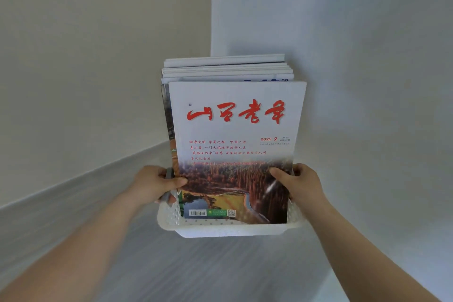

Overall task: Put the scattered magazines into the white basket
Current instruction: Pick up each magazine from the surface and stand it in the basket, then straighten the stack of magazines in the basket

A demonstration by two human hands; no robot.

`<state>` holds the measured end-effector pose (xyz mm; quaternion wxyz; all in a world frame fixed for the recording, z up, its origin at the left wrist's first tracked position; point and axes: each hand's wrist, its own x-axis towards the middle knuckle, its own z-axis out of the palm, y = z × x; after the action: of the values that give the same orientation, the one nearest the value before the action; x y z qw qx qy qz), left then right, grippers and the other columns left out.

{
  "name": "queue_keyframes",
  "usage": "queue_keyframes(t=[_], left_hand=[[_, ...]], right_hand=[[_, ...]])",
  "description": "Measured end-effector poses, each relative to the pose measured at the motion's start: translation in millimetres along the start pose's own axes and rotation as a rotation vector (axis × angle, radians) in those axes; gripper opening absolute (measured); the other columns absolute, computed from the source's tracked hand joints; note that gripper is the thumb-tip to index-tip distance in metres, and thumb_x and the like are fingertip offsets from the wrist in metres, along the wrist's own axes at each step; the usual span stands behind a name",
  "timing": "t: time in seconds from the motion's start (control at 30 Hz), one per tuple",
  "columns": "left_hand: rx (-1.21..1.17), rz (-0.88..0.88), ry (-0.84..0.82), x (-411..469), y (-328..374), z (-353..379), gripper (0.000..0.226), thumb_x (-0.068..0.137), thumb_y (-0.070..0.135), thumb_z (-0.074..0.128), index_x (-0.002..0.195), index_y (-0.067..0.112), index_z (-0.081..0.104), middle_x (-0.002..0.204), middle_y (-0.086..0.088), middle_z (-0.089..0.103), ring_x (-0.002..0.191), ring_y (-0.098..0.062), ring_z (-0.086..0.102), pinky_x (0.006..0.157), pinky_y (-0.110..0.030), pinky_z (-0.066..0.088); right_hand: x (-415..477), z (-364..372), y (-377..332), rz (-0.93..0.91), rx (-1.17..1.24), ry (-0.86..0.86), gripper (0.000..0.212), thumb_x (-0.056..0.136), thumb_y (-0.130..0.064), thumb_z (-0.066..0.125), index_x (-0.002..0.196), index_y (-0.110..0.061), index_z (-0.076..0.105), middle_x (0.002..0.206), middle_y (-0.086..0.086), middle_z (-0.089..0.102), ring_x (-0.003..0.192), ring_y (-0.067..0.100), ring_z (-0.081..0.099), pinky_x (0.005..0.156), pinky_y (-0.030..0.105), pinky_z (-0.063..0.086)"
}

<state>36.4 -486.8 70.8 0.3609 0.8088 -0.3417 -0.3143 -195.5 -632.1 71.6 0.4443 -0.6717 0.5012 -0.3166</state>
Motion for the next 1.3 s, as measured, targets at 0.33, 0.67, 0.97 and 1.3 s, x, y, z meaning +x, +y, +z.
queue_keyframes(t=[0.33,0.67,0.97,1.3], left_hand=[[0.162,0.154,-0.303,-11,24,78,0.027,0.078,0.026,0.066,0.057,0.014,0.053,0.029,0.013,0.055,0.032,0.005,0.054,0.037,-0.004,0.039],[0.275,0.182,-0.349,22,48,128,0.035,0.08,0.029,0.062,0.051,0.012,0.053,0.034,0.009,0.055,0.055,-0.009,0.052,0.073,-0.026,0.035],[0.342,0.2,-0.327,54,59,155,0.035,0.083,0.029,0.059,0.054,0.012,0.049,0.053,0.0,0.055,0.055,-0.012,0.051,0.076,-0.028,0.033],[0.248,0.234,-0.318,70,57,161,0.012,0.083,0.024,0.059,0.082,0.013,0.055,0.067,0.004,0.058,0.058,-0.007,0.053,0.05,-0.01,0.035]], right_hand=[[-90,-64,67,0.173,0.019,0.317,0.025,0.074,-0.029,0.07,0.063,-0.023,0.048,0.067,-0.008,0.053,0.063,0.009,0.051,0.06,0.03,0.043],[-91,-74,118,0.341,0.131,0.416,0.027,0.073,-0.033,0.07,0.08,-0.016,0.05,0.069,-0.01,0.051,0.064,0.008,0.049,0.062,0.027,0.04],[-73,-65,140,0.403,0.217,0.477,0.029,0.073,-0.035,0.07,0.084,-0.015,0.052,0.072,-0.008,0.054,0.066,0.005,0.051,0.054,0.02,0.037],[-62,-57,136,0.427,0.293,0.51,0.031,0.075,-0.032,0.068,0.091,-0.013,0.05,0.086,0.002,0.055,0.082,0.02,0.054,0.072,0.03,0.042]])
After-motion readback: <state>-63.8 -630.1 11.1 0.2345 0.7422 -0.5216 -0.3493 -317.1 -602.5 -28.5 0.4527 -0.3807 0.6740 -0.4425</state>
